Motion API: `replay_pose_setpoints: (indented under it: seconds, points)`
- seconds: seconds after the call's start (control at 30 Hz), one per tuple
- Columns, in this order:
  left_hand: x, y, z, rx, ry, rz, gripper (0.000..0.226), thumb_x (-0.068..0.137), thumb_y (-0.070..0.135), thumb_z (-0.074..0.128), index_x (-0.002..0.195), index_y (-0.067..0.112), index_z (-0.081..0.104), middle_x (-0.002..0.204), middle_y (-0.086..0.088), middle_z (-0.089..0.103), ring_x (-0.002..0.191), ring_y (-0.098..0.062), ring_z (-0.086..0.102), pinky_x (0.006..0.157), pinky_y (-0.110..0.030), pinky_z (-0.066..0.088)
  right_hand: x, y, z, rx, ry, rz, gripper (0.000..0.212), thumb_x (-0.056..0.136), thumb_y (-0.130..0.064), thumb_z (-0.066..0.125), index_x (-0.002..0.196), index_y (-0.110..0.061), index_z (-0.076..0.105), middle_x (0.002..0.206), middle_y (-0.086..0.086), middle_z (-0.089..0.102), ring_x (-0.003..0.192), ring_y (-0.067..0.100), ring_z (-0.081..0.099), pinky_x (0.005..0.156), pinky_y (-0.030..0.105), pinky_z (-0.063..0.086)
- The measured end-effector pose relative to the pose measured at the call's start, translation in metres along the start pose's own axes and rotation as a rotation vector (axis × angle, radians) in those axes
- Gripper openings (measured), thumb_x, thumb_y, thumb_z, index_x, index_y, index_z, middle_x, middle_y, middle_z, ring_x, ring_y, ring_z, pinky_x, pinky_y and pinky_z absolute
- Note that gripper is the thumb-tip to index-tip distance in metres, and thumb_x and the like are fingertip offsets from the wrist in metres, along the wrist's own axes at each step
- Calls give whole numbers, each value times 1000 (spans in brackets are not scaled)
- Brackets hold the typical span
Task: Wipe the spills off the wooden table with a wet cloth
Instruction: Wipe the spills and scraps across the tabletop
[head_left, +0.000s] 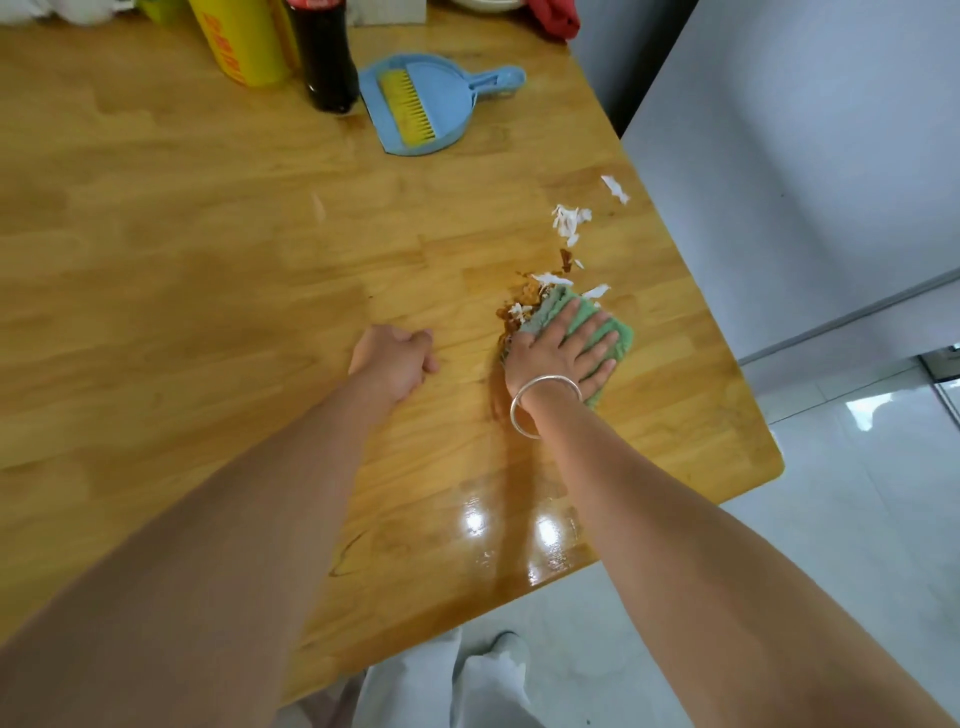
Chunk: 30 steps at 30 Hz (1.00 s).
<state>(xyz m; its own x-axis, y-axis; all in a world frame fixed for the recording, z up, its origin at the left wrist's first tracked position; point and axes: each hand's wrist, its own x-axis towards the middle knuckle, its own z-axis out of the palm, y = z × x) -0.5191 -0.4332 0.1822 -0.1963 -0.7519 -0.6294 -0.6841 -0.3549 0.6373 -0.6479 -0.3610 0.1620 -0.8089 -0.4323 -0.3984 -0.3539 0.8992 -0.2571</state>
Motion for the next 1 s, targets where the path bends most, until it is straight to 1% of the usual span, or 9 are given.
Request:
replay_pose_setpoints:
  seconds: [0.1,0.17,0.23,0.43,0.6,0.77,0.83,0.93,1.0]
  points:
    - [-2,0,2,-4,-7,1,48,99,36,49,59,12,61,44,0,47,36,-16,38,43,-22,33,-5,11,-1,-9,14,-28,68,99,-36,21,149,-19,-21,156,7,-28,144,26,-24,117,42,-15]
    - [-2,-1,2,-8,-15,-1,48,99,37,49,60,12,61,45,-1,47,36,-17,37,42,-22,31,-11,19,-1,-3,20,6,68,99,-36,21,149,-17,-21,156,7,-28,144,24,-24,118,40,-14]
    - [-3,-1,2,-9,-25,2,47,100,37,49,62,12,61,47,-2,46,36,-17,36,42,-22,30,-16,27,-3,-1,16,55,67,99,-37,19,148,-16,-22,156,6,-29,144,24,-25,118,40,-14]
    - [-3,-3,2,-16,-27,-6,46,99,37,49,65,10,63,48,-2,47,37,-18,36,41,-22,30,-22,59,-8,-34,13,55,67,99,-39,19,148,-19,-23,156,5,-28,145,23,-23,118,38,-13]
    - [-2,-3,4,-82,1,-33,46,99,35,50,64,8,63,48,-4,47,39,-19,37,45,-23,32,-15,72,-12,-43,35,107,66,99,-39,18,148,-19,-21,157,4,-26,146,22,-21,119,39,-12]
    - [3,8,9,-192,78,-66,45,99,33,50,65,6,64,50,-4,50,42,-19,41,47,-24,36,23,76,-33,-77,25,101,65,100,-38,18,149,-17,-19,158,6,-24,146,24,-19,119,40,-10]
    - [11,18,11,-231,115,-75,45,98,31,50,63,8,63,49,-3,50,42,-19,41,46,-24,36,45,76,-42,-91,9,67,65,100,-38,19,149,-17,-18,158,5,-23,146,25,-19,119,40,-10]
    - [23,38,18,-282,143,-94,42,96,28,50,59,10,61,39,1,48,40,-18,40,44,-22,35,76,72,-54,-111,8,16,64,100,-36,19,150,-17,-16,158,6,-22,146,25,-18,119,40,-10]
    - [29,51,22,-289,149,-91,41,95,27,50,59,10,61,43,-1,49,40,-18,40,43,-20,34,95,70,-63,-144,-2,-36,63,101,-35,19,151,-17,-15,159,7,-20,146,26,-17,118,39,-10]
